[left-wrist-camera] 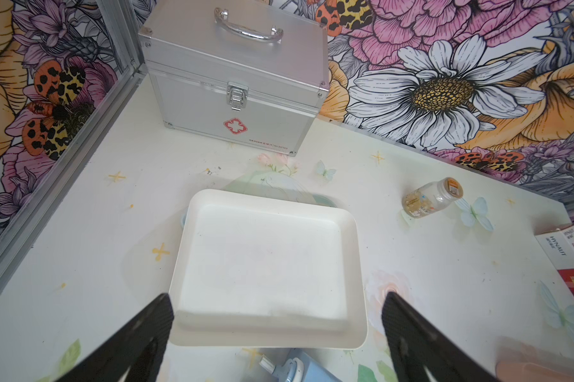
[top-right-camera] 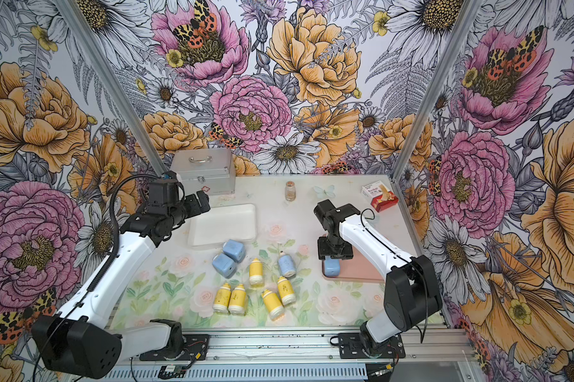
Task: Place the pencil sharpeners by color into the storage box
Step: Place the pencil sharpener in the storage box, then pick up the pencil sharpener from the center of the board.
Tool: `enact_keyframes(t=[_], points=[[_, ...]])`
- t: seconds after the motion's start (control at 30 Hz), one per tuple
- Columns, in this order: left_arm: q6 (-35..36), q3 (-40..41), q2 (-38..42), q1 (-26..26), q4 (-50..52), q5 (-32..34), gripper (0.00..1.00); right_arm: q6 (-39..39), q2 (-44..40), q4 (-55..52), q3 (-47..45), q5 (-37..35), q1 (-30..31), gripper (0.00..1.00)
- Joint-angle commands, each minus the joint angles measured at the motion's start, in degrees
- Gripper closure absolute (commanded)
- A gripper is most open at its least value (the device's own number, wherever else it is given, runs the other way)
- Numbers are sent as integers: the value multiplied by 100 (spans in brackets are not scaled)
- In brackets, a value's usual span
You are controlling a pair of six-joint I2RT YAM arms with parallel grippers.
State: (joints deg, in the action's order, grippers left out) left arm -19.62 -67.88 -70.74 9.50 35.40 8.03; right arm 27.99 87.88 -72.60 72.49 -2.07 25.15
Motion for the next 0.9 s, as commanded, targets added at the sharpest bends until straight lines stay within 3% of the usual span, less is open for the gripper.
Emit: enact_keyframes(t=[0.0,0.5,0.87], points=[[-33,27,24,-52,23,-94,2,-167,-104,-211,468,-110,252,33],[-16,28,50,-110,20,-118,1,-332,1080,-296,1774,107,1722,33],[-29,29,54,-135,22,-148,1,-241,1701,1,1903,369,2176,33]])
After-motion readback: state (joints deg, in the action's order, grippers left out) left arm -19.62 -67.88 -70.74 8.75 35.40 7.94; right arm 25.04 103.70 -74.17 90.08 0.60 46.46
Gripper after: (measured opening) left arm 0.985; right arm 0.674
